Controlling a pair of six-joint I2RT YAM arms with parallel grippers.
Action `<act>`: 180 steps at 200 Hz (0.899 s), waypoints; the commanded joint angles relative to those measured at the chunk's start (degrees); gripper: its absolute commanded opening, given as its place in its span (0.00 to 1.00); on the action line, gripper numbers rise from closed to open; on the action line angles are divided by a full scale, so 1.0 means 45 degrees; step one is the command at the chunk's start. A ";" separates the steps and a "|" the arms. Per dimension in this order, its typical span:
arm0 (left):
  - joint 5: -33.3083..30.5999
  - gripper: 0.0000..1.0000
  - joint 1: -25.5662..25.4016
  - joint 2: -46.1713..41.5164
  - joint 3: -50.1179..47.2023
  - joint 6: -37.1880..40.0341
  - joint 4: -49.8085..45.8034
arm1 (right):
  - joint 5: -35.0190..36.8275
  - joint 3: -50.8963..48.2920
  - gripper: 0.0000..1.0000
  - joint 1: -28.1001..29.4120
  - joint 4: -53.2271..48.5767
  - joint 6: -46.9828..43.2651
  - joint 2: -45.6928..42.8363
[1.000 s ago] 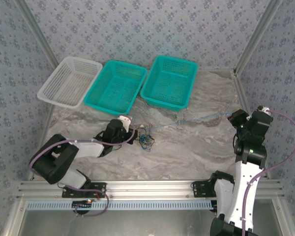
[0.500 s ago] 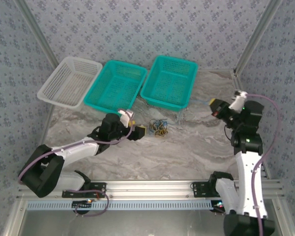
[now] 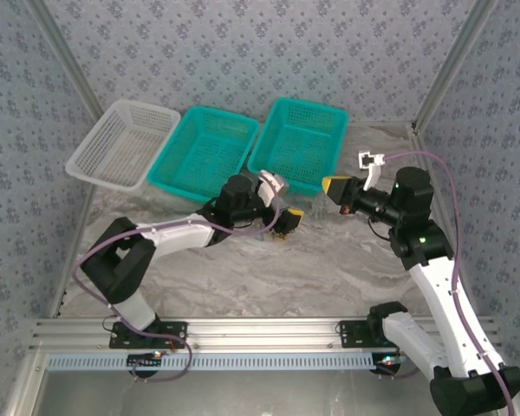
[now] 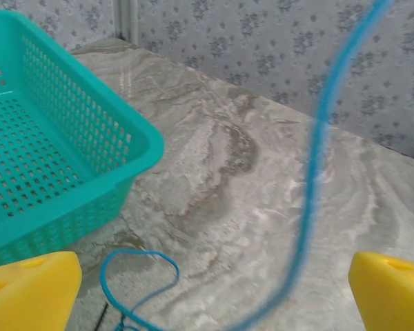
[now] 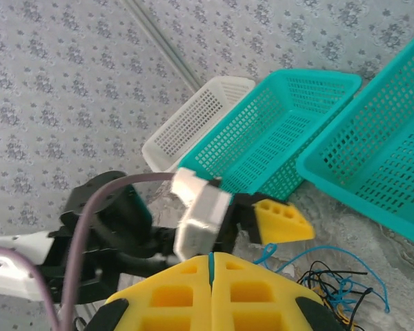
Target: Untangle the cables
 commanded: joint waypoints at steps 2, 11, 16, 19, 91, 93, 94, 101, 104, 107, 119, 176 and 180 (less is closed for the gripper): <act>-0.1859 0.99 -0.0064 0.0438 0.0508 0.0269 0.1771 | 0.0058 0.0326 0.00 0.0143 0.0058 -0.0398 -0.0198; -0.2287 0.99 -0.0041 0.0552 0.0538 0.0339 0.2001 | 0.0069 0.0297 0.00 0.0150 -0.0004 -0.0431 -0.0256; -0.2435 0.98 -0.0040 0.0617 0.0573 0.0397 0.2081 | 0.0062 0.0277 0.00 0.0159 -0.0023 -0.0442 -0.0274; -0.2455 0.96 -0.0054 0.0640 0.0605 0.0429 0.2088 | 0.0044 0.0266 0.00 0.0173 -0.0028 -0.0428 -0.0265; -0.0042 0.19 -0.0008 -0.0083 0.0324 0.0605 0.1955 | 0.1244 -0.0321 0.00 0.0152 -0.0008 -0.0183 -0.0094; 0.0006 0.17 0.0000 -0.0100 0.0339 0.0586 0.1914 | 0.1314 -0.0318 0.00 0.0157 -0.0014 -0.0180 -0.0071; 0.0014 0.16 0.0002 -0.0109 0.0332 0.0580 0.1904 | 0.1352 -0.0333 0.00 0.0158 -0.0021 -0.0176 -0.0057; 0.0086 0.11 0.0002 -0.0209 0.0325 0.0535 0.1750 | 0.1709 -0.0349 0.00 0.0157 -0.0134 -0.0154 0.0052; 0.0094 0.07 0.0003 -0.0262 0.0335 0.0507 0.1661 | 0.1884 -0.0349 0.00 0.0144 -0.0217 -0.0136 0.0105; 0.0117 0.04 0.0003 -0.0305 0.0353 0.0475 0.1570 | 0.2028 -0.0342 0.00 0.0123 -0.0281 -0.0129 0.0168; 0.0027 0.00 0.0013 -0.0563 0.0383 0.0239 0.1079 | 0.2554 -0.0339 0.00 0.0082 -0.0593 -0.0073 0.0434; -0.2302 0.00 0.0004 -0.1813 0.1343 -0.2111 -0.2447 | 0.3166 -0.2202 0.44 0.0521 0.1429 0.0642 0.1573; -0.2381 0.00 0.0013 -0.1868 0.1469 -0.2289 -0.2722 | 0.3383 -0.2419 0.48 0.0711 0.1727 0.0772 0.1665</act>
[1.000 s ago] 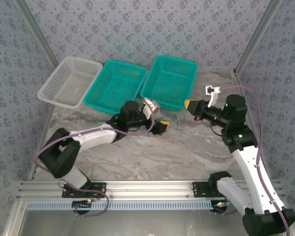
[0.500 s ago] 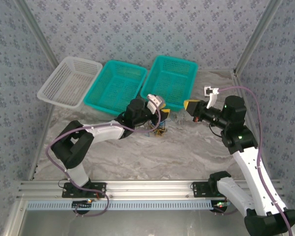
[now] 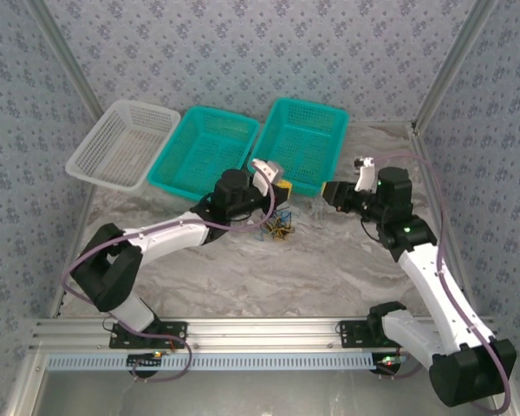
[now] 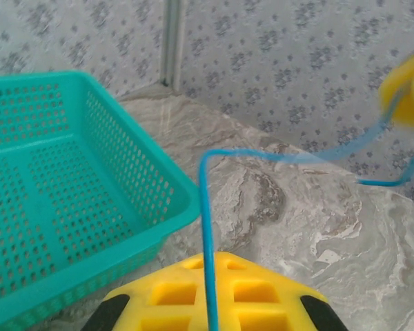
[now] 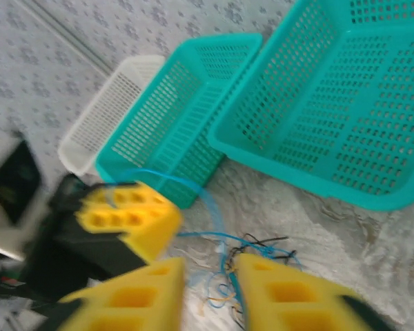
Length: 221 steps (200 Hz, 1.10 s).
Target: Untangle the cables
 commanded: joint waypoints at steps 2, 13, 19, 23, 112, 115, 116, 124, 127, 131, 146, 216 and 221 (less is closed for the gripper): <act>-0.0933 0.00 0.0035 -0.0684 0.1058 -0.1432 -0.2208 | 0.0896 -0.1128 0.51 0.0625 0.1666 0.0772 0.0405; -0.1253 0.00 0.0045 -0.0782 0.1354 -0.1964 -0.2835 | 0.1801 -0.1616 0.77 0.1147 0.2486 0.1098 0.0693; -0.1452 0.00 0.0044 -0.0824 0.1487 -0.2233 -0.3111 | 0.2320 -0.1862 0.99 0.1475 0.2827 0.1226 0.0876; -0.1597 0.00 0.0047 -0.0851 0.1559 -0.2428 -0.3291 | 0.2727 -0.1999 1.00 0.1695 0.3008 0.1307 0.1003; -0.2790 0.00 0.0066 -0.0854 0.2622 -0.4358 -0.4985 | 1.0417 -0.2031 0.92 0.6569 0.4958 0.3202 0.4748; -0.2793 0.00 0.0074 -0.0889 0.2614 -0.4403 -0.4989 | 1.0703 -0.2031 0.92 0.6674 0.5013 0.3220 0.4851; -0.2783 0.00 0.0070 -0.0883 0.2623 -0.4418 -0.4997 | 1.0775 -0.2041 0.91 0.6698 0.5029 0.3235 0.4898; -0.2773 0.00 0.0073 -0.0925 0.2624 -0.4538 -0.4984 | 1.1144 -0.2090 0.90 0.6830 0.5261 0.3396 0.5187; -0.2774 0.00 0.0067 -0.0939 0.2614 -0.4572 -0.4984 | 1.1206 -0.2127 0.88 0.6853 0.5441 0.3464 0.5277; -0.2757 0.00 0.0078 -0.0954 0.2603 -0.4602 -0.4984 | 1.1220 -0.2178 0.85 0.6859 0.5688 0.3570 0.5425; -0.2682 0.00 0.0066 -0.1045 0.2612 -0.4650 -0.5004 | 1.1185 -0.2191 0.77 0.6859 0.6436 0.4013 0.5964; -0.2056 0.00 0.0448 -0.2226 0.2099 -0.4948 -0.4336 | 1.3113 -0.0634 0.70 0.7562 0.6801 0.4656 0.9416; -0.2028 0.00 0.0536 -0.2377 0.1987 -0.4994 -0.4225 | 1.3103 -0.0437 0.69 0.7582 0.6712 0.4518 0.9689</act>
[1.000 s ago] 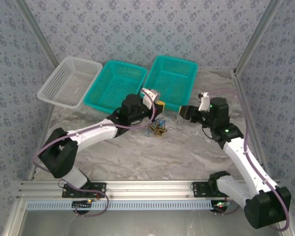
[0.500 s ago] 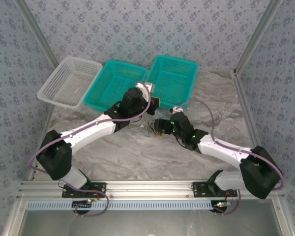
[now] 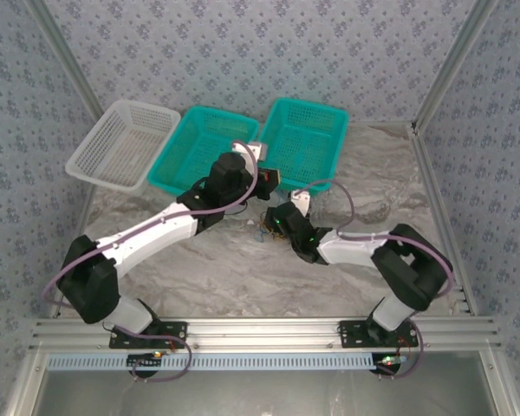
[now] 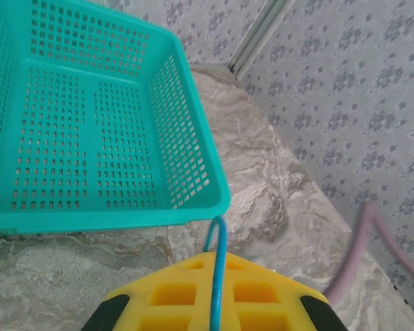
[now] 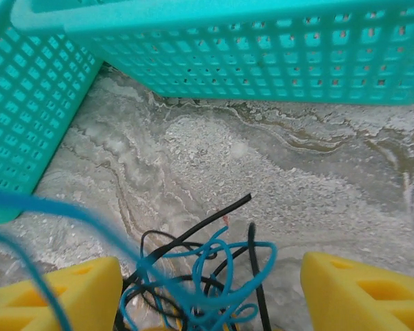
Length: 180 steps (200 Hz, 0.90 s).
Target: Untangle the cables
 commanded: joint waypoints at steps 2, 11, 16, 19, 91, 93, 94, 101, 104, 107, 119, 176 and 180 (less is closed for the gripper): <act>0.0301 0.00 0.0399 -0.1093 -0.0252 -0.0325 0.0741 | 0.1332 0.0871 0.68 0.0136 -0.0039 0.0478 0.1079; 0.0399 0.00 0.0614 -0.1364 -0.0531 -0.0504 0.1036 | 0.1253 0.1386 0.63 0.0178 -0.0619 0.0166 0.1545; 0.0492 0.00 0.0729 -0.1509 -0.0689 -0.0608 0.1231 | 0.1219 0.1683 0.61 0.0228 -0.1067 0.0010 0.1764; 0.0559 0.00 0.0804 -0.1596 -0.0763 -0.0668 0.1333 | 0.1211 0.1809 0.59 0.0247 -0.1284 -0.0052 0.1846; 0.0520 0.00 0.3485 -0.3921 -0.0499 -0.0022 -0.0728 | 0.3471 0.1546 0.42 0.0531 -0.6302 -0.2062 0.1122; 0.0449 0.00 0.3573 -0.3991 -0.0503 -0.0038 -0.0787 | 0.3619 0.1539 0.42 0.0536 -0.6478 -0.2096 0.1101; 0.0411 0.00 0.3607 -0.4042 -0.0507 -0.0050 -0.0816 | 0.3663 0.1547 0.42 0.0524 -0.6573 -0.2105 0.1097; -0.0010 0.00 0.3862 -0.4277 -0.0498 -0.0110 -0.1129 | 0.3926 0.1519 0.41 0.0480 -0.7078 -0.2147 0.1029; -0.0207 0.00 0.3962 -0.4355 -0.0460 -0.0146 -0.1301 | 0.3981 0.1495 0.41 0.0459 -0.7273 -0.2152 0.0990; -0.0439 0.00 0.4031 -0.4425 -0.0426 -0.0185 -0.1515 | 0.3998 0.1453 0.40 0.0422 -0.7407 -0.2170 0.0946; -0.0879 0.00 0.4396 -0.4630 -0.0289 -0.0187 -0.2218 | 0.4007 0.1210 0.40 0.0322 -0.7696 -0.2211 0.0671; -0.1825 0.00 0.6326 -0.5423 0.0053 -0.0472 -0.4094 | 0.3647 0.0347 0.38 -0.0719 -0.8665 -0.1831 -0.0579; -0.1773 0.00 0.6457 -0.5484 0.0044 -0.0472 -0.4106 | 0.3595 0.0315 0.38 -0.0797 -0.8668 -0.1839 -0.0648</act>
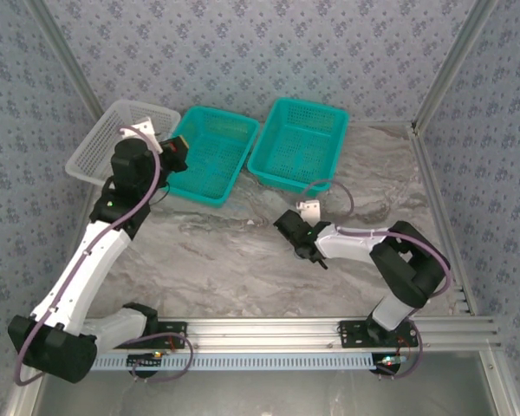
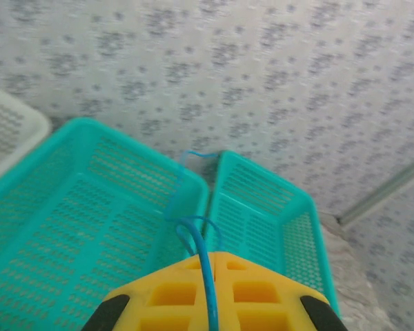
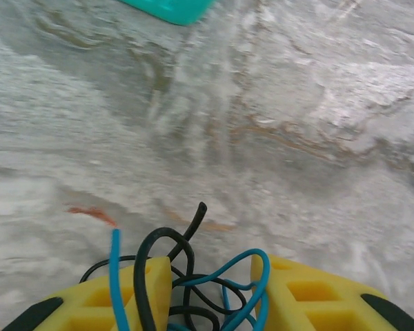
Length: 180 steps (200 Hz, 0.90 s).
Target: Untangle the cables
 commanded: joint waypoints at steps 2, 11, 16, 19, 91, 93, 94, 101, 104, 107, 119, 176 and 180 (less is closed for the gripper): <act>-0.0517 0.00 0.0690 -0.0550 0.0456 -0.0132 -0.0959 | 0.0356 -0.0338 0.38 -0.0428 -0.1109 0.0113 -0.0563; -0.0370 0.00 0.0850 -0.0634 0.0520 -0.0101 -0.1059 | 0.0138 -0.0459 0.39 -0.0504 -0.0820 0.0068 -0.0803; -0.0287 0.00 0.0920 -0.0663 0.0576 -0.0052 -0.1136 | -0.0087 -0.0572 0.41 -0.0547 -0.0579 -0.0134 -0.0973; -0.0247 0.00 0.0942 -0.0675 0.0615 -0.0021 -0.1187 | -0.0254 -0.0605 0.42 -0.0553 -0.0404 -0.0278 -0.1107; -0.1239 0.00 0.1345 0.0066 0.2173 0.1381 -0.3064 | -0.2571 -0.0663 1.00 -0.0752 0.1555 -0.0654 -0.4180; -0.1304 0.00 0.1355 0.0120 0.2212 0.1420 -0.3074 | -0.2543 -0.0664 1.00 -0.0740 0.1579 -0.0612 -0.4255; -0.1338 0.00 0.1366 0.0132 0.2221 0.1430 -0.3079 | -0.2542 -0.0661 1.00 -0.0747 0.1587 -0.0601 -0.4284; -0.1507 0.00 0.1459 0.0277 0.2330 0.1542 -0.3103 | -0.2511 -0.0635 1.00 -0.0740 0.1592 -0.0536 -0.4491; -0.1567 0.00 0.1512 0.0339 0.2375 0.1567 -0.3103 | -0.2508 -0.0616 1.00 -0.0738 0.1603 -0.0506 -0.4591; -0.1643 0.00 0.1555 0.0398 0.2413 0.1593 -0.3103 | -0.2471 -0.0596 1.00 -0.0743 0.1612 -0.0490 -0.4682; -0.1743 0.00 0.1840 0.0657 0.2617 0.1697 -0.3055 | -0.2388 -0.0560 1.00 -0.0745 0.1598 -0.0300 -0.4997; -0.1817 0.00 0.3303 0.2413 0.4293 0.2028 -0.2606 | -0.2350 -0.0715 1.00 -0.0811 0.1824 0.0115 -0.5116; -0.1752 0.00 0.3371 0.2555 0.4511 0.2109 -0.2713 | -0.2374 -0.0712 1.00 -0.0810 0.1829 0.0113 -0.5113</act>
